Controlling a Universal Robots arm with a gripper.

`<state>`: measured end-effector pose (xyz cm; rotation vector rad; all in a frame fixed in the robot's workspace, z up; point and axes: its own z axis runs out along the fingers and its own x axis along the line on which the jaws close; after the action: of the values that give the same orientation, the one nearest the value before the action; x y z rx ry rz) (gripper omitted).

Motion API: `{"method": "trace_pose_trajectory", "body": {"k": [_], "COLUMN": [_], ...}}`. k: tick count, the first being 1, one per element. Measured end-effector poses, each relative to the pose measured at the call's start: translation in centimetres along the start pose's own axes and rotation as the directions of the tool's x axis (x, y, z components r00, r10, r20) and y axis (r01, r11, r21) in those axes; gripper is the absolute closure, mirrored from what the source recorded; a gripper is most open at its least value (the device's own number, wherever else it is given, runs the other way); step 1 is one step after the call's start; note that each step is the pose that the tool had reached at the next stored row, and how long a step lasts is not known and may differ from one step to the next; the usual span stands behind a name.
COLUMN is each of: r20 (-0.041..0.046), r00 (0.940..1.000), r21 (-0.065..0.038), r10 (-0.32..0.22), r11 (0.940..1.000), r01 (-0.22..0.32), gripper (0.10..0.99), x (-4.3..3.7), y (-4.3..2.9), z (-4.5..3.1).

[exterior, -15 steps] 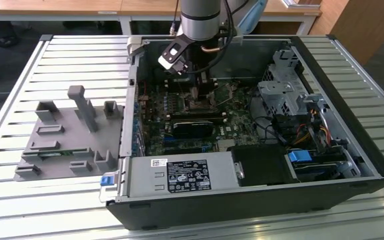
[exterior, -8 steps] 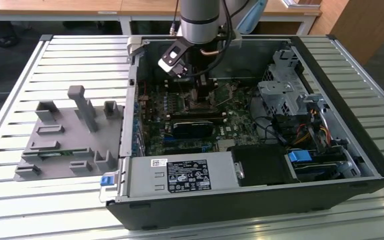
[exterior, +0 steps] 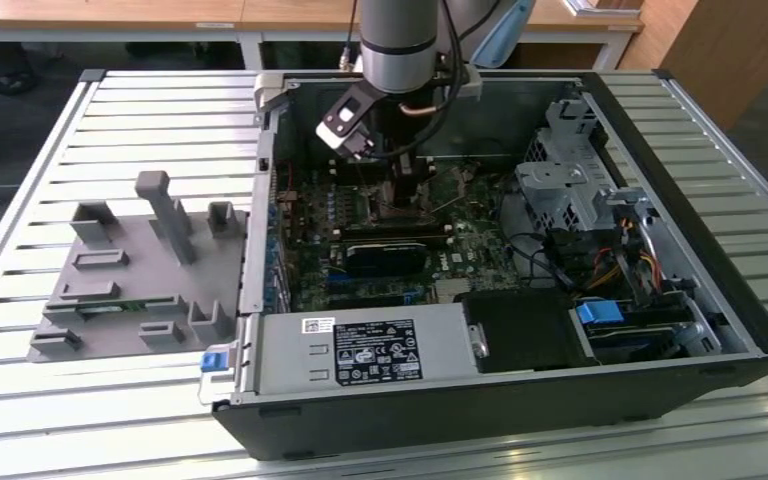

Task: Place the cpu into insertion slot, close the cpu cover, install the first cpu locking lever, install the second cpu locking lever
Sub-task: 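Place the cpu into insertion slot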

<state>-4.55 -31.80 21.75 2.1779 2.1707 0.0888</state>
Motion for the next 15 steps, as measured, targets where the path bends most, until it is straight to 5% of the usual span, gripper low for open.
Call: {"method": "trace_pose_trajectory", "body": {"k": [15], "r20": [0.0011], "r00": [0.9999], "r21": [0.0], "r10": [0.012], "r11": [0.9999], "r01": [-0.012], "gripper": [0.561], "x": [0.02], "y": [-0.11], "z": [1.06]}}
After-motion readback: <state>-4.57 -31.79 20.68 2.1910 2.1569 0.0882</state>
